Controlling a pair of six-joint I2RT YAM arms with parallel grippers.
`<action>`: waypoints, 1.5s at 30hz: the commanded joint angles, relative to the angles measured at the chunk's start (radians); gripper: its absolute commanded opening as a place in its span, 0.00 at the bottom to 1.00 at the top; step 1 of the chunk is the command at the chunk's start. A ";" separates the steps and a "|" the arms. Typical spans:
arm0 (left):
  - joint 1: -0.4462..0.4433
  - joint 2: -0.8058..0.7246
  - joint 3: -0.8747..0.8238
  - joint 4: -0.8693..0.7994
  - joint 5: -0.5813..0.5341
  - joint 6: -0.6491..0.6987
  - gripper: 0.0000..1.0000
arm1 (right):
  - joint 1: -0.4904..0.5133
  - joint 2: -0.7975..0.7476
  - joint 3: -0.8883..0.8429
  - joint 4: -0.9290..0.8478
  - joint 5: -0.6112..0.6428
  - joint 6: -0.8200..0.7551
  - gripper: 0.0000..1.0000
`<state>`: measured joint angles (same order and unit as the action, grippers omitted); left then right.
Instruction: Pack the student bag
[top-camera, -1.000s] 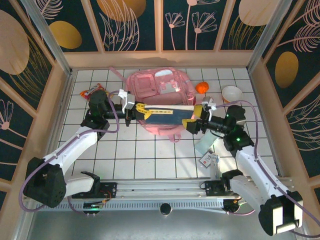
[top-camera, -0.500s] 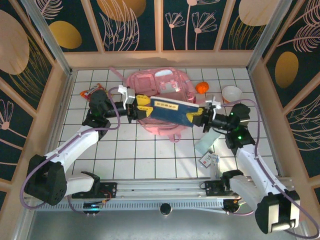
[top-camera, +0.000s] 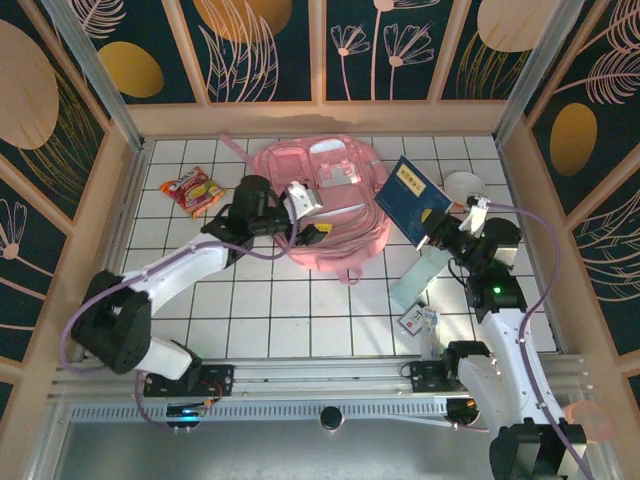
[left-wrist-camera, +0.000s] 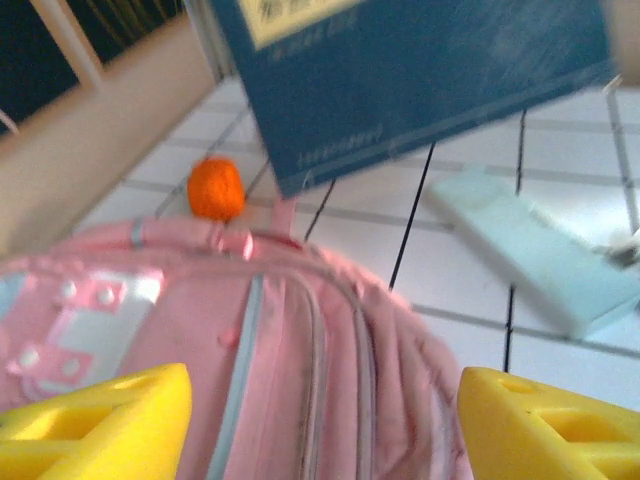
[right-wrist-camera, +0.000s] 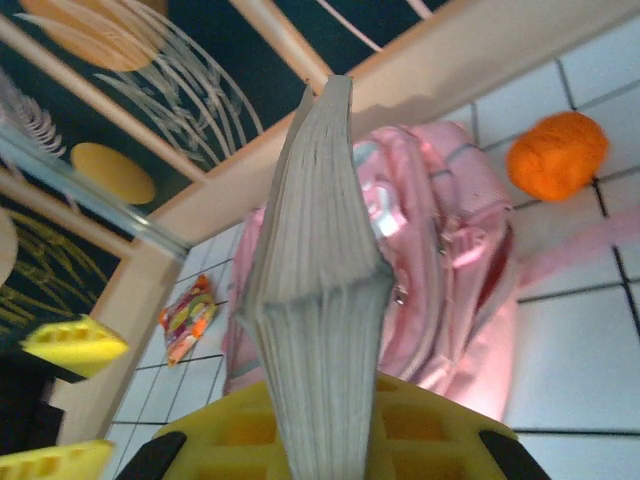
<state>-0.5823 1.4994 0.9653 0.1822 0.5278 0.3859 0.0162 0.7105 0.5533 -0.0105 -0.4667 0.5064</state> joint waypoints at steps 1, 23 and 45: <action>-0.020 0.100 0.078 -0.078 -0.110 0.093 0.72 | -0.003 -0.028 0.030 -0.039 0.052 0.040 0.00; -0.035 0.441 0.287 -0.180 -0.226 0.142 0.79 | -0.001 -0.032 0.010 -0.065 -0.004 0.027 0.00; -0.035 0.122 0.228 -0.003 -0.391 -0.248 0.00 | 0.003 -0.060 0.133 -0.271 0.299 0.403 0.00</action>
<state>-0.6201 1.6653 1.1534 0.1047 0.1478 0.2665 0.0147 0.6689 0.6338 -0.2749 -0.2062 0.8497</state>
